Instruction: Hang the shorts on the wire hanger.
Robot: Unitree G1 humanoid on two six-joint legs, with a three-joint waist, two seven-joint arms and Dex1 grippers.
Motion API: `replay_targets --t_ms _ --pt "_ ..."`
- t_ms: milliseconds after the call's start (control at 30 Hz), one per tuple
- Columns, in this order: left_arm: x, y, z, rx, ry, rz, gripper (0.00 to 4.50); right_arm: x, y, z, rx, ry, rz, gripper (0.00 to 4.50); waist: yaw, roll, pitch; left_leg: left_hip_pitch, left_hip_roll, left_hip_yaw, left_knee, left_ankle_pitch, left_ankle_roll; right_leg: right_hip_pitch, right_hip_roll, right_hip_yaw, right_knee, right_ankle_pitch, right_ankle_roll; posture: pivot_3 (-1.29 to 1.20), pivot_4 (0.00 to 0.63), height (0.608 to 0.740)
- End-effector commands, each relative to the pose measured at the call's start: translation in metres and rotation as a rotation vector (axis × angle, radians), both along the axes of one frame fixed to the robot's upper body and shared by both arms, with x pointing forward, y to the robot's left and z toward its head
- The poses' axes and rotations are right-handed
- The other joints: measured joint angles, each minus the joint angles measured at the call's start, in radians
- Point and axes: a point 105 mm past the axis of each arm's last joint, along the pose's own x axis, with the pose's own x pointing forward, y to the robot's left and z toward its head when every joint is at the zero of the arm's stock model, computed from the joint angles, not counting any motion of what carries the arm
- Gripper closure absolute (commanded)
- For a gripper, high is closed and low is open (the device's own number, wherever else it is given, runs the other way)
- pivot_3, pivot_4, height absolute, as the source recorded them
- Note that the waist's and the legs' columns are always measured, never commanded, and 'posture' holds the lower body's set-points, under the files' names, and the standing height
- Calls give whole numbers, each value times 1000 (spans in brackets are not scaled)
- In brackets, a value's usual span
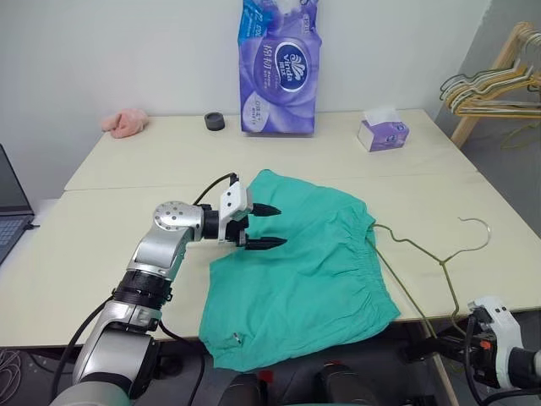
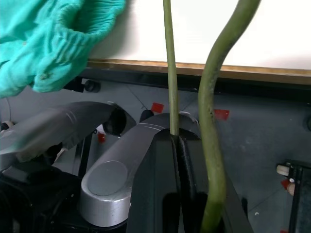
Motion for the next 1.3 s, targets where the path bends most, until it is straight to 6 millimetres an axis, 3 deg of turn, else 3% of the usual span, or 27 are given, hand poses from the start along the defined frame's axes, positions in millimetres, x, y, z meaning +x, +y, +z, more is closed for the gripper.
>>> replay_targets --t_ms 33,233,567,767,1000,1300 --pt "5 3 16 -10 -67 12 806 0 -5 5 -18 -24 -9 4500 1 0 0 0 0 0 0 0 0 0 0 0 0 0 0 -161 73 740" --pt "9 1 18 -10 -77 15 806 3 5 5 9 -23 50 4500 -3 0 0 0 0 0 0 0 0 0 0 0 0 0 0 -173 73 740" --pt "19 4 26 -8 -107 43 806 35 6 8 26 -15 173 4500 -9 -1 1 0 0 0 0 0 0 0 1 0 0 0 0 -157 70 740" --pt "23 8 31 -13 -124 70 806 44 24 7 135 11 219 4500 -9 -1 1 0 0 0 0 0 0 0 1 0 0 0 1 -147 70 740" --pt "23 8 33 -16 -128 74 806 73 35 7 162 -36 202 4500 -11 -3 2 0 1 -1 0 0 0 0 0 0 0 0 1 -136 71 740" --pt "25 6 36 -30 -128 77 806 109 33 26 119 -172 151 4500 -9 -3 2 -1 0 -1 0 0 0 -1 -1 0 0 0 0 -144 71 740"
